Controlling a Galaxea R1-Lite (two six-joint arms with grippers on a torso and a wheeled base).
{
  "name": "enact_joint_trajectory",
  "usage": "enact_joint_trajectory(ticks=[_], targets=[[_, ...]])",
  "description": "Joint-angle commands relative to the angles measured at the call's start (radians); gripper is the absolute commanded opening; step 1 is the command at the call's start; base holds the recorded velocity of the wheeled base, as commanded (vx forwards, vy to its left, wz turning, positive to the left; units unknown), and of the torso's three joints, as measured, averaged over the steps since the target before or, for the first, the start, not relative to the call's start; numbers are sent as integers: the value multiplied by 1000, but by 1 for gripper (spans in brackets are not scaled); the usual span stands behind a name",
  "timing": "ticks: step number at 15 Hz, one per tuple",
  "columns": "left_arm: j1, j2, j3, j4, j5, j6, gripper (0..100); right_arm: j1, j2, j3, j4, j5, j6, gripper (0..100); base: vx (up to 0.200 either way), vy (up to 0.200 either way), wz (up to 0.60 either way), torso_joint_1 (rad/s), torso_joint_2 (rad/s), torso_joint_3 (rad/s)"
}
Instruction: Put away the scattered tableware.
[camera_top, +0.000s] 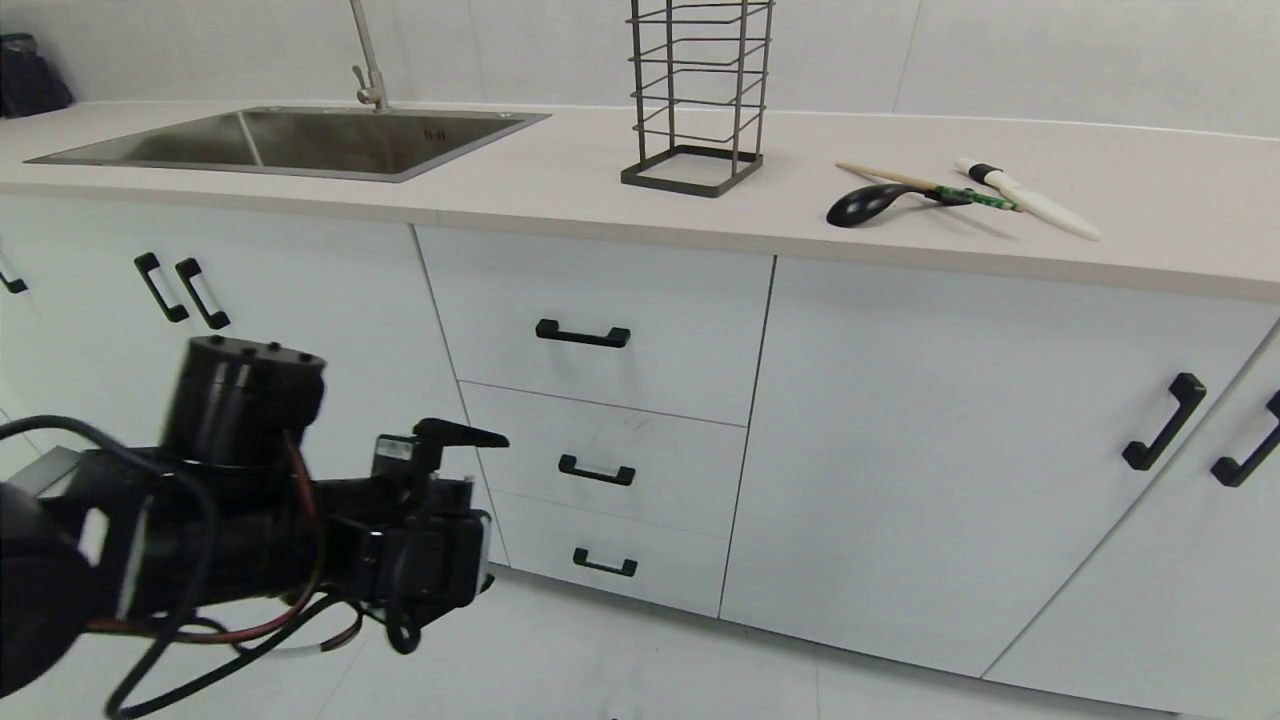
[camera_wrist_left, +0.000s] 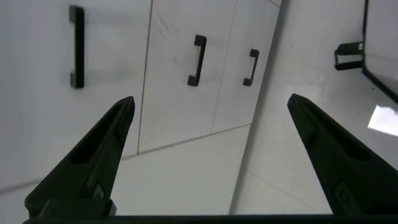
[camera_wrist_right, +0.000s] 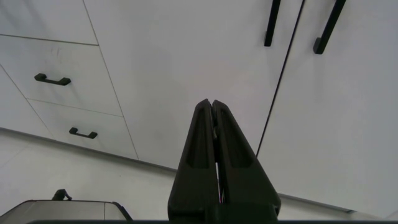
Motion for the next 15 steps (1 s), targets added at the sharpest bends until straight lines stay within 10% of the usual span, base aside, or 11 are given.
enact_joint_trajectory(ticks=[1,15], targets=[[-25,336,-56,-137,21,173,100,0,1,0,0,2,0,0,0,0,0,0,0,0],[70,465,-185,-83,44,32,100,0,1,0,0,0,0,0,0,0,0,0,0,0]])
